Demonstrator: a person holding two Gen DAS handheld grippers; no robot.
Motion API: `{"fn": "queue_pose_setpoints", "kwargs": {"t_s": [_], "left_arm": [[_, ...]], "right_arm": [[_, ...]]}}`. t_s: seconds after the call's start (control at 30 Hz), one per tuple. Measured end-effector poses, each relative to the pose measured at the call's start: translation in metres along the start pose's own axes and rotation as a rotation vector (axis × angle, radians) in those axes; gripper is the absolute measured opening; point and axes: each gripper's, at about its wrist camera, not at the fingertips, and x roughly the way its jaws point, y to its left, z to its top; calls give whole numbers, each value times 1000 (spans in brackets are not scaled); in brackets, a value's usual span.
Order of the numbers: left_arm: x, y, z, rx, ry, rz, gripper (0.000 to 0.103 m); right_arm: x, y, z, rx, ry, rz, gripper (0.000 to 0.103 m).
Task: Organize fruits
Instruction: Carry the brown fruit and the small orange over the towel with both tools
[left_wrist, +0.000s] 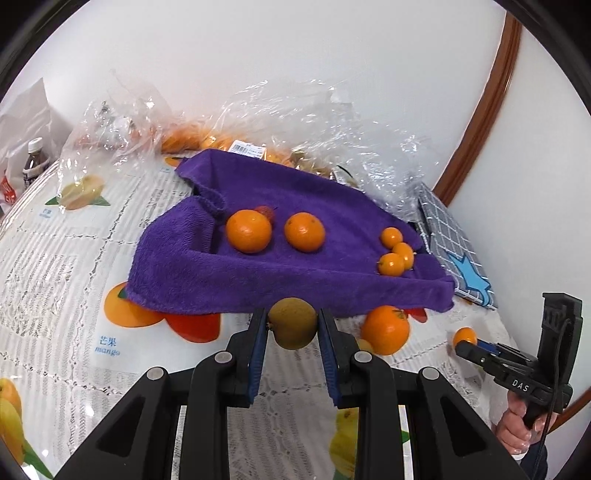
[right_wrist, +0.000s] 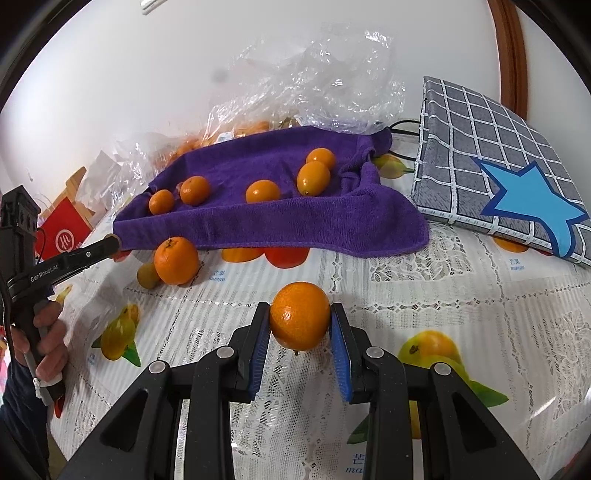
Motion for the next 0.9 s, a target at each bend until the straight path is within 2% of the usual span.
{"fn": "queue_pose_setpoints", "kwargs": {"t_s": [0.4,0.6,0.7,0.83,0.9], "left_arm": [[-11,9,2,-47,-66,-4,26],[-22,9,4,-45,-114,-15,26],[-25,9,12,-46,-143,14,26],[-31,7,30,-34,-178,10,26],[-29,5,51,-24,-198,20,26]], "right_arm": [[-16,5,9,0,-60,16,32],[-23,16,47,-44,-128,37,32],[-21,21,70,-48,-161,58,32],[-12,28,97,-69,-183,34,32],[-8,28,110,-68,-194,45,32]]}}
